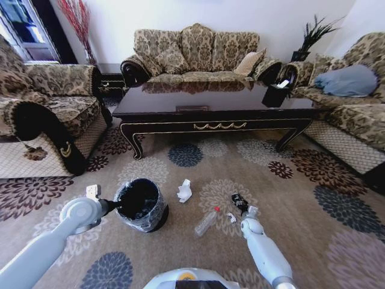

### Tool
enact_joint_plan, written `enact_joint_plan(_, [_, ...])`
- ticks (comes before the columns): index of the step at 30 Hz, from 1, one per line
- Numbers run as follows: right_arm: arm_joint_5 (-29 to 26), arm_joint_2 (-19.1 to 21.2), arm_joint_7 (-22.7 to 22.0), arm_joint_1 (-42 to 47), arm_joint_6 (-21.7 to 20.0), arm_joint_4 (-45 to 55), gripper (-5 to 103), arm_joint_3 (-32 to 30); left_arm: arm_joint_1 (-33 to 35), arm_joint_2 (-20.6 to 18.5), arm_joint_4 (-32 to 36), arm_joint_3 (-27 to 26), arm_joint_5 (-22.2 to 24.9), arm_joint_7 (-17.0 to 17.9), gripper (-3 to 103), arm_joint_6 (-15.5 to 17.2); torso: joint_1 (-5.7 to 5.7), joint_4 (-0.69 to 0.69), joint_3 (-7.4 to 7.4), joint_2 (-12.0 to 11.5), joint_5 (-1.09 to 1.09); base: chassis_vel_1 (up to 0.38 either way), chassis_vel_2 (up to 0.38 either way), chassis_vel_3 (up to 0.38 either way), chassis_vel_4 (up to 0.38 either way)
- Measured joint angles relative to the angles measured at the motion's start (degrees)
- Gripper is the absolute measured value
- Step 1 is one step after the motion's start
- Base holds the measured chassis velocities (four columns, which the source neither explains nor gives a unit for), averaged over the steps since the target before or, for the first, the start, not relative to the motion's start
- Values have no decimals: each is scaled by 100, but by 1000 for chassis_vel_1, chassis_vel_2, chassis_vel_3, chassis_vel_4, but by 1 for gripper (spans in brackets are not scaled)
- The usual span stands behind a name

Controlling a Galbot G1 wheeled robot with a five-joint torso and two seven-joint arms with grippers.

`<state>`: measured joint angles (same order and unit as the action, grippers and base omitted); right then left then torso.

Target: Move to the front of the table and pick up the trash from the floor, then place it into the trash bin.

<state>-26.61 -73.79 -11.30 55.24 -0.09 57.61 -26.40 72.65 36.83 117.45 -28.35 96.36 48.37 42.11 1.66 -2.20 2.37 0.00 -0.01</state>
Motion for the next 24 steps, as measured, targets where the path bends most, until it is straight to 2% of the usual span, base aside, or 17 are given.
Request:
enact_joint_plan(1, [0, 0, 0, 0, 0, 0, 33, 0, 0, 0, 0, 0, 0, 0, 0, 0, 0, 0, 0, 0, 0, 0, 0, 0, 0])
enact_joint_plan(4, [-5, -8, -39, -23, -29, -7, 17, 14, 9, 10, 23, -10, 3, -2, 0, 0, 0, 1, 0, 0, 0, 0, 0, 0, 0])
enact_joint_plan(7, [9, -7, -39, -22, -24, -10, 12, 18, 9, 10, 27, -11, 2, -3, 0, 0, 0, 0, 0, 0, 0, 0, 0, 0, 0])
enact_joint_plan(10, [139, 14, -14, 5, 84, -7, -2, 7, 29, 14, 31, -11, -6, -22, 0, 0, 0, 0, 0, 0, 1, 0, 0, 0, 0])
enact_joint_plan(12, [153, 20, -7, 13, 115, 2, -2, -2, 32, 16, 31, -11, -11, -27, 0, 0, 0, 0, 0, 0, 1, 0, 0, 0, 0])
enact_joint_plan(16, [256, 60, 47, 51, 253, 114, 19, -44, 32, 20, 31, 1, -34, -61, 0, 0, 0, 1, 0, 0, 1, 0, 0, 0, 0])
enact_joint_plan(17, [256, 60, 47, 51, 253, 114, 19, -44, 32, 20, 31, 1, -34, -61, 0, 0, 0, 1, 0, 0, 1, 0, 0, 0, 0])
enact_joint_plan(19, [363, 100, 62, 108, 268, 175, 30, -46, 20, 20, 35, 1, -35, -68, 0, 0, 0, 0, 0, 0, 0, 0, 0, 0, 0])
enact_joint_plan(22, [385, 102, 77, 163, 268, 180, 35, -52, 19, 20, 39, -6, -35, -71, 0, 0, 0, 0, 0, 0, 1, 0, 0, 0, 0])
enact_joint_plan(24, [410, 81, 121, 213, 271, 138, 46, -76, 34, 18, 47, -18, -38, -71, 0, 0, 0, 0, 0, 0, 0, 0, 0, 0, 0])
